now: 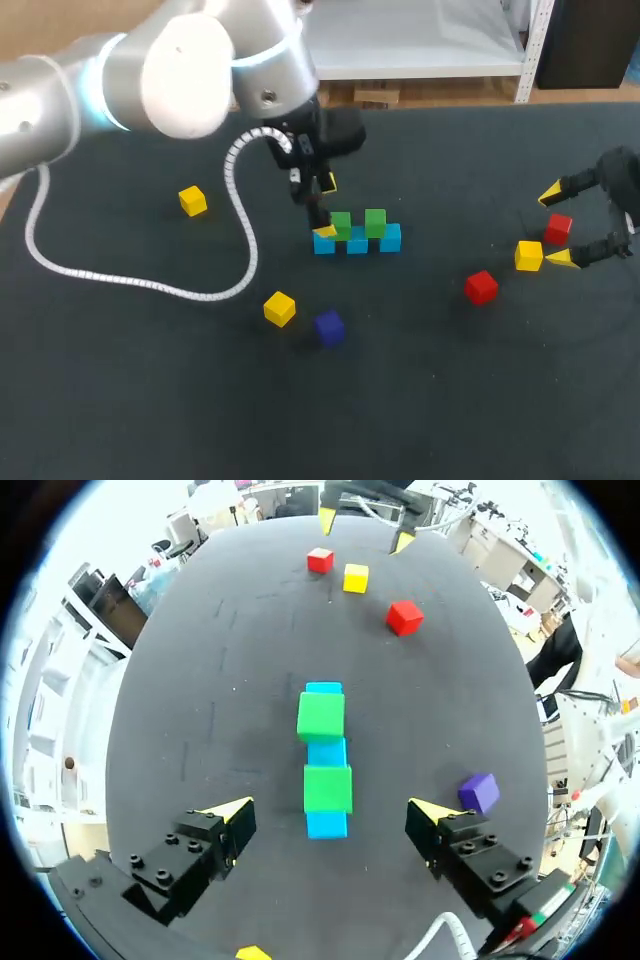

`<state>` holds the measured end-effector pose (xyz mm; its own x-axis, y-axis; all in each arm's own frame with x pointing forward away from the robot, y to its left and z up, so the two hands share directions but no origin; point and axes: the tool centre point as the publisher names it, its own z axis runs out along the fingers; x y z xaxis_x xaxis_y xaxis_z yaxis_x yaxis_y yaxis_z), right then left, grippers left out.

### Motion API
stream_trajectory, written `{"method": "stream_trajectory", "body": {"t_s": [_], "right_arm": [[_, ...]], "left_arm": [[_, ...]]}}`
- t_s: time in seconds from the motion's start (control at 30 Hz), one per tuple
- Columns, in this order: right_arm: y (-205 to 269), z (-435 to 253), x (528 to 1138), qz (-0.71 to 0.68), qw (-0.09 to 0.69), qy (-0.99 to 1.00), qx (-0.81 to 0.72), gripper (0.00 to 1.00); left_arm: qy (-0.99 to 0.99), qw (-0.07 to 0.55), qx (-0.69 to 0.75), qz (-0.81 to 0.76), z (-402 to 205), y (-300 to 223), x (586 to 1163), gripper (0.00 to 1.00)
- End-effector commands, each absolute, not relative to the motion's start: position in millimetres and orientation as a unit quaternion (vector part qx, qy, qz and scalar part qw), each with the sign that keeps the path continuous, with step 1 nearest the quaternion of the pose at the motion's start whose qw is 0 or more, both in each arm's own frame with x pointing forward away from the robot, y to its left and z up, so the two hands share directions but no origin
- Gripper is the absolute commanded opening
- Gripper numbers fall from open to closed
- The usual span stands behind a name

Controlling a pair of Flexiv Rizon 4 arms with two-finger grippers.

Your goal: Place the blue cubes, place green cubes on the blue cubes, place the yellow cubes on the green cubes, then place the red cubes on the yellow cubes, and place purple cube on the red cubes.

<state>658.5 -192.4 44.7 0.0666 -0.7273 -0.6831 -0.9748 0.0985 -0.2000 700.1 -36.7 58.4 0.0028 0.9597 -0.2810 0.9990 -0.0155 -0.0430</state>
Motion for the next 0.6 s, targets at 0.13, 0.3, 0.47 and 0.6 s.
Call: {"method": "stream_trajectory", "body": {"t_s": [0.13, 0.3, 0.47, 0.6], "right_arm": [[-193, 44, 659, 0.183, 0.342, 0.657, -0.646, 1.0], [-193, 44, 659, 0.183, 0.342, 0.657, -0.646, 1.0], [-193, 44, 659, 0.183, 0.342, 0.657, -0.646, 1.0], [-193, 44, 659, 0.183, 0.342, 0.657, -0.646, 1.0]], "left_arm": [[0.711, 0.134, 0.677, -0.136, 90, 10, 676, 1.0], [0.718, 0.158, 0.663, -0.141, 104, 30, 673, 1.0], [0.713, 0.187, 0.656, -0.163, 116, 48, 668, 1.0], [0.714, 0.193, 0.652, -0.168, 120, 67, 664, 1.0]]}}
